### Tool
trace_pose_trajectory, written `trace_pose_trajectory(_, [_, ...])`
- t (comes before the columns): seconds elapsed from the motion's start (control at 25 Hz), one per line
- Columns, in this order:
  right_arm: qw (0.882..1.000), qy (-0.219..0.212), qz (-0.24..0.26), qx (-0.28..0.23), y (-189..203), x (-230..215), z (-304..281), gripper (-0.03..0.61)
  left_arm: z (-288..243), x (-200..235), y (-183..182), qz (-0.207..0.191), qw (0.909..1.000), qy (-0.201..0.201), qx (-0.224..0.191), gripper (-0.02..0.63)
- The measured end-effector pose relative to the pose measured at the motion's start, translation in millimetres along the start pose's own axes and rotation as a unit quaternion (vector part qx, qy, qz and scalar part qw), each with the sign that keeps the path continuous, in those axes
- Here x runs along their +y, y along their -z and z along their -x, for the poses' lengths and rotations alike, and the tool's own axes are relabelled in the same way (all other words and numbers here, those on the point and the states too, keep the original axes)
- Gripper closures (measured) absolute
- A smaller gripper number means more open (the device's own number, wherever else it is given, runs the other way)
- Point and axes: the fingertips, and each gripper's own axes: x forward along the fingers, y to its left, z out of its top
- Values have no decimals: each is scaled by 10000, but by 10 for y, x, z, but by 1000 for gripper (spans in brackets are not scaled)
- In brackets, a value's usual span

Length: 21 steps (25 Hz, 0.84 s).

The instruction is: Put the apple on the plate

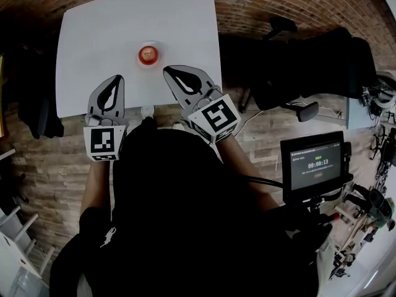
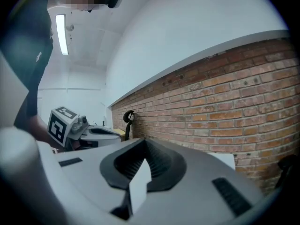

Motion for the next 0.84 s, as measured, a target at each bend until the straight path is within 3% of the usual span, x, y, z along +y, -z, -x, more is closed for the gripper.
trace_pose_trajectory(0.84, [9999, 76, 91, 87, 2, -17, -29, 575, -81, 47, 173, 41, 9998, 58, 207, 606])
